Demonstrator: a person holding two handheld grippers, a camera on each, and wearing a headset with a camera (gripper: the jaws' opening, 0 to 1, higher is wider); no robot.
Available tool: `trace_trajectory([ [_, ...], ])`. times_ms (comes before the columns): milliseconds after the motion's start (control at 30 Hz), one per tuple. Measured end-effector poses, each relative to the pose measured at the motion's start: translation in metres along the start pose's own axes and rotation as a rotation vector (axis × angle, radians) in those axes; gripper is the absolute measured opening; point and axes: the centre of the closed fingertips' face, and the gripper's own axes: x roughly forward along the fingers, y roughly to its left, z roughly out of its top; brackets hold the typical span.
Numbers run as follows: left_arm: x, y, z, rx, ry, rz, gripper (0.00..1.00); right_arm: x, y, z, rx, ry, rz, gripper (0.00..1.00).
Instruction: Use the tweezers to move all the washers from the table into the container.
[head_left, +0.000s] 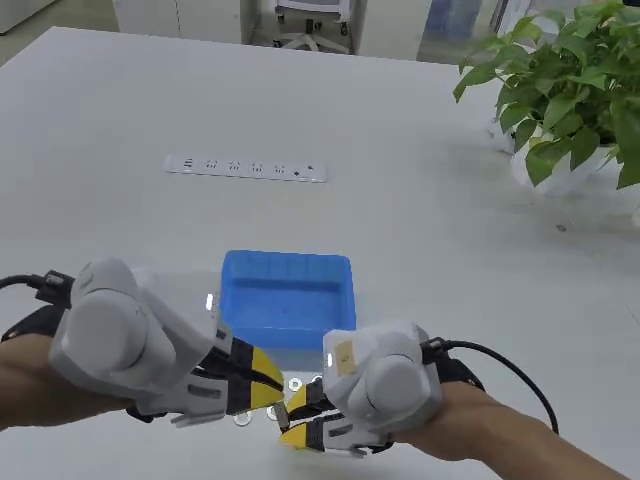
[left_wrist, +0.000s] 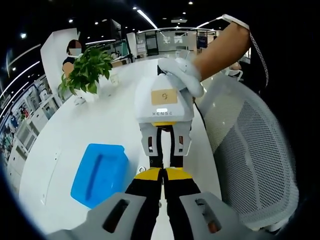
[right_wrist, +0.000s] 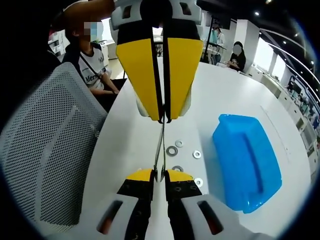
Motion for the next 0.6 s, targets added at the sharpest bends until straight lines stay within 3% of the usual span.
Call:
trace_trajectory([
  [233,0.004,-0.002,0.005,0.009,-0.016,-0.019,0.06,-0.002,0.001,-0.002,0.001,-0.001,0.0,0.1],
  [367,0.008,-0.005,0.0,0.026,0.001,-0.033,0.12,-0.002,0.001,-0.002,0.005,-0.005,-0.001,0.1],
  [600,0.015,-0.005,-0.003,0.031,-0.007,-0.032,0.13,-0.003,0.0,-0.004,0.005,-0.006,-0.002,0.1],
])
